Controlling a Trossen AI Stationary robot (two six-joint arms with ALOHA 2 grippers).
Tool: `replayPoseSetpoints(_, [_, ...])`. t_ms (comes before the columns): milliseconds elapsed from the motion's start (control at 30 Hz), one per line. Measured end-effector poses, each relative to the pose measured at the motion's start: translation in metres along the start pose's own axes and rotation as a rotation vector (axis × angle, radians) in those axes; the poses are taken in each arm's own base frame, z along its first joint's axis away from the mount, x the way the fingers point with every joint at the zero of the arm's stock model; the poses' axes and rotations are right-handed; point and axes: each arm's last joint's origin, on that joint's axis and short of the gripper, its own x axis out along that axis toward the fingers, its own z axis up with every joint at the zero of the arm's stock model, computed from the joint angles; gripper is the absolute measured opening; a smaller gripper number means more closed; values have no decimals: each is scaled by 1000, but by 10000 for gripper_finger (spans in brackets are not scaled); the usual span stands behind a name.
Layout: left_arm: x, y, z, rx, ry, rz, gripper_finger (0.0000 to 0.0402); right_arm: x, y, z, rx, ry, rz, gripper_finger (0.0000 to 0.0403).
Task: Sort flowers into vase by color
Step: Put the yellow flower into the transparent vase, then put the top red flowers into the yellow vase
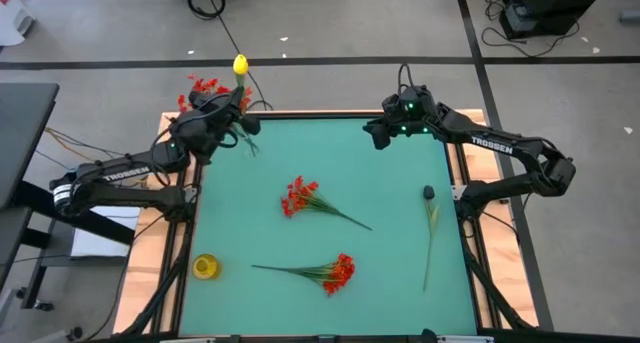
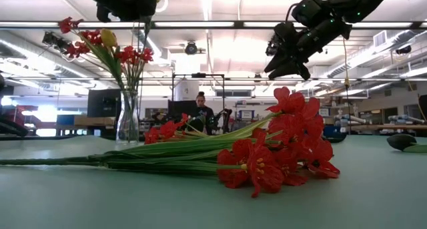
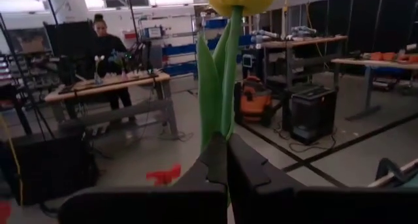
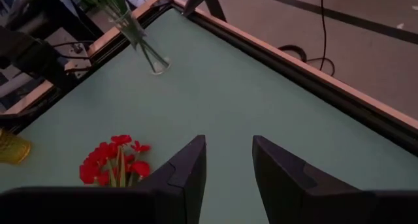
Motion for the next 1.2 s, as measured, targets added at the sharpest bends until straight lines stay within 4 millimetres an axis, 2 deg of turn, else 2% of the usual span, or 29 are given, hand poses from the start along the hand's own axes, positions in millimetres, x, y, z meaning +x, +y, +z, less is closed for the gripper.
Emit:
replayPoseSetpoints(233, [1, 0, -14, 17, 29, 6, 2, 0, 1, 0, -18, 6, 19, 134])
replayPoseSetpoints(333, [1, 0, -15, 76, 38, 2, 19, 0, 1, -1, -23, 13, 27, 135])
replayPoseSetpoints(733, [-7, 4, -20, 131, 100, 0, 189, 0, 2, -2, -19, 28, 62, 155])
replayPoseSetpoints(867, [-16, 9, 3, 118, 75, 8, 225, 0, 5, -3, 8, 51, 101, 156])
replayPoseSetpoints(1000, [-25, 11, 27, 196, 140, -31, 238, 4, 16, -6, 32, 58, 134, 155])
replayPoseSetpoints(1067, [-30, 12, 37, 239, 203, -61, 239, 13, 28, -9, 8, 34, 199, 155])
replayPoseSetpoints(1200, [-44, 17, 63, 253, 317, -137, 236, 39, 44, -27, -18, 122, 277, 155])
